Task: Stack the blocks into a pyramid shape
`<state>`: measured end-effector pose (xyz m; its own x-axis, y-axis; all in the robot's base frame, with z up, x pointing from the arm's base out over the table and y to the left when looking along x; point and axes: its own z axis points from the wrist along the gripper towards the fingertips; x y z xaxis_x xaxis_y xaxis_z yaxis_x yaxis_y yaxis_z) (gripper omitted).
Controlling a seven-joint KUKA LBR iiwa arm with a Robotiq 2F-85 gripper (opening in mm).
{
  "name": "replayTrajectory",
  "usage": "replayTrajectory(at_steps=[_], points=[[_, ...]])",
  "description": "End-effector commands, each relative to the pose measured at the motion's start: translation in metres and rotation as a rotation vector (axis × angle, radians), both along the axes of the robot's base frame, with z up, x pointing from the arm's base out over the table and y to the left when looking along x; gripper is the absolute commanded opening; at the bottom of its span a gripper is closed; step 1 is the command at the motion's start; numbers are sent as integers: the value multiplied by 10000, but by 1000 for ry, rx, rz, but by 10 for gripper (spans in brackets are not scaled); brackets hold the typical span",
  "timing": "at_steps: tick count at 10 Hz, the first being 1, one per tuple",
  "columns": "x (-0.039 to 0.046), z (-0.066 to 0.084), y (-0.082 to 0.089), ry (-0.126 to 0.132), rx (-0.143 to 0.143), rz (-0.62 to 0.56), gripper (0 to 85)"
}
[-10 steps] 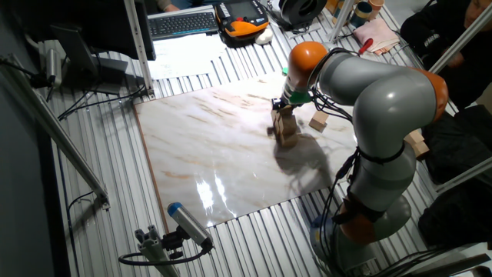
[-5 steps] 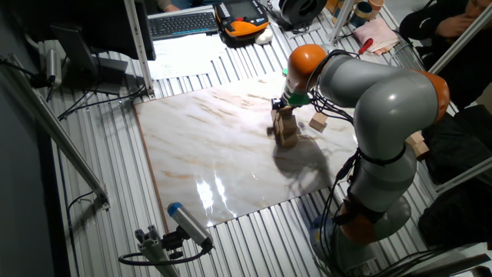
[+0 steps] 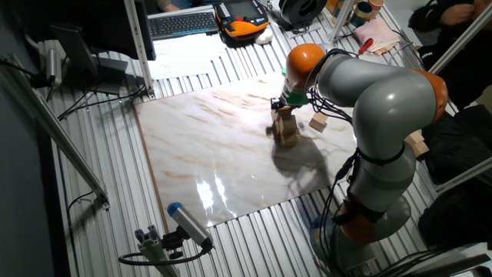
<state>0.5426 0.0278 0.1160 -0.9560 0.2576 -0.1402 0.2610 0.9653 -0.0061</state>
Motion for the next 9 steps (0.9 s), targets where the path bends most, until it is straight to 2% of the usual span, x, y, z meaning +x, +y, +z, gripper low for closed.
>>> replayTrajectory(at_steps=[1, 5, 8, 9], points=[[21, 37, 20, -2, 5, -10, 680], [41, 273, 12, 5, -22, -45, 680], [100, 467, -8, 27, -12, -55, 680], [129, 510, -97, 30, 5, -34, 510]])
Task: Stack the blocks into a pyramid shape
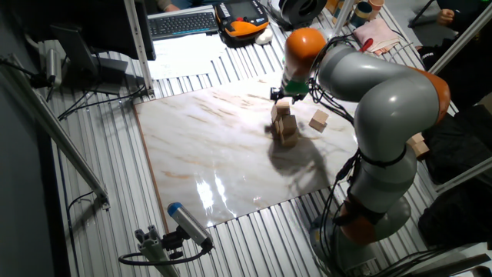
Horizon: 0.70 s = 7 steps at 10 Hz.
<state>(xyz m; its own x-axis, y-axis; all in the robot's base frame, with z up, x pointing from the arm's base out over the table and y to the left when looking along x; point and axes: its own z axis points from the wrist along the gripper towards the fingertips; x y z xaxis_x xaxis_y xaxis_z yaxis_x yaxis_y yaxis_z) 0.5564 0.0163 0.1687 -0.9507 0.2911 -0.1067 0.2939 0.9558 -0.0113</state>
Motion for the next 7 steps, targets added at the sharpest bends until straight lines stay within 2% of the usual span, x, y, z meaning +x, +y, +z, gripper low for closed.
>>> replayTrajectory(at_steps=[1, 2, 3, 4, 5, 7], points=[[29, 61, -114, 12, 5, -14, 510], [41, 87, -223, 1, 2, -21, 510], [61, 96, -304, 6, -3, -56, 510], [72, 69, -380, 14, 21, -100, 510], [69, 5, -487, 19, 27, -150, 680], [31, -102, -699, 18, 41, -203, 680]])
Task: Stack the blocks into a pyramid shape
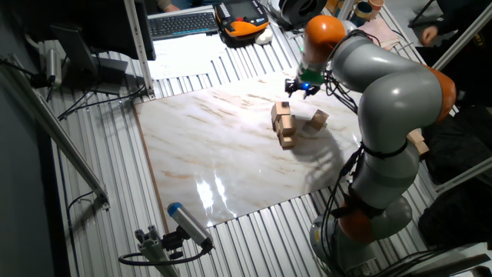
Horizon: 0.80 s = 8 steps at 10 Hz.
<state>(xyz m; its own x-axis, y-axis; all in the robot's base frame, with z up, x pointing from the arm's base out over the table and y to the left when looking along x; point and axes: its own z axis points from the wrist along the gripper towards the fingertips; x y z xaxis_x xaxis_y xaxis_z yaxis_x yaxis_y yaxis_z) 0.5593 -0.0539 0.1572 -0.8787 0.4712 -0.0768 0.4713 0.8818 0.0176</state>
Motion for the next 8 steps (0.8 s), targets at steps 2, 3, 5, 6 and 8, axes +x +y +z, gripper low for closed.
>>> replayTrajectory(at_steps=[2, 3, 5, 6, 8], points=[[50, -56, -87, -4, 0, -7, 510], [50, -56, -87, 2, 14, -60, 510], [50, -56, -87, 19, -2, -154, 510], [50, -56, -87, 28, -2, -219, 510], [50, -56, -87, 18, -32, -266, 510]])
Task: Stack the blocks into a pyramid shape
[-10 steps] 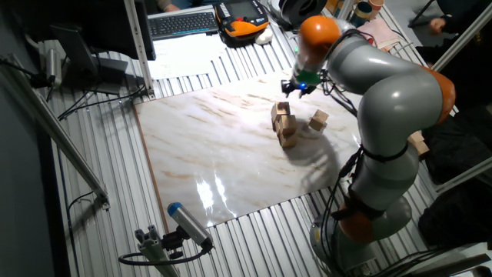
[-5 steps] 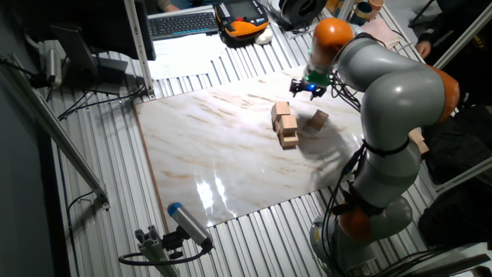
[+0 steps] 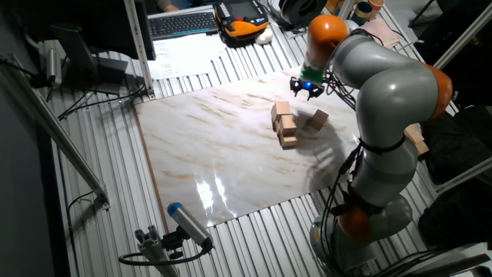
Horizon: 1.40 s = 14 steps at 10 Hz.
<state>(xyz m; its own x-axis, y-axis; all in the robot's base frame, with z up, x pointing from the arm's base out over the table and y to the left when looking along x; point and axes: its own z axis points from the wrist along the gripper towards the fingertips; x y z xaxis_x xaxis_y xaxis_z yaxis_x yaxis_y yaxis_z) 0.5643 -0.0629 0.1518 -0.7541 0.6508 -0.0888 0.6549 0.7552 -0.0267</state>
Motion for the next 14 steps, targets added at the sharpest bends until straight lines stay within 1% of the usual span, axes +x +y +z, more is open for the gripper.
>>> replayTrajectory(at_steps=[1, 2, 3, 4, 6, 7, 8, 9, 10, 11, 12, 13, 14], points=[[0, -2, 4, 16, -65, -110, 510], [0, -2, 4, 30, -60, -150, 510], [-87, 16, -204, 27, -50, -155, 680], [-144, -22, -407, 22, -61, -170, 680], [-235, -121, -733, 11, -25, -178, 680], [-288, -167, -861, 7, 10, -185, 850], [-370, -230, -971, -1, 0, -180, 850], [-448, -287, -1065, -5, 3, -178, 850], [-507, -361, -1098, -17, 16, -186, 850], [-548, -434, -1079, -18, -9, -200, 850], [-577, -504, -1065, -24, 2, -214, 850], [-582, -569, -1035, -27, 11, -228, 850], [-588, -613, -991, -26, 11, -244, 850]])
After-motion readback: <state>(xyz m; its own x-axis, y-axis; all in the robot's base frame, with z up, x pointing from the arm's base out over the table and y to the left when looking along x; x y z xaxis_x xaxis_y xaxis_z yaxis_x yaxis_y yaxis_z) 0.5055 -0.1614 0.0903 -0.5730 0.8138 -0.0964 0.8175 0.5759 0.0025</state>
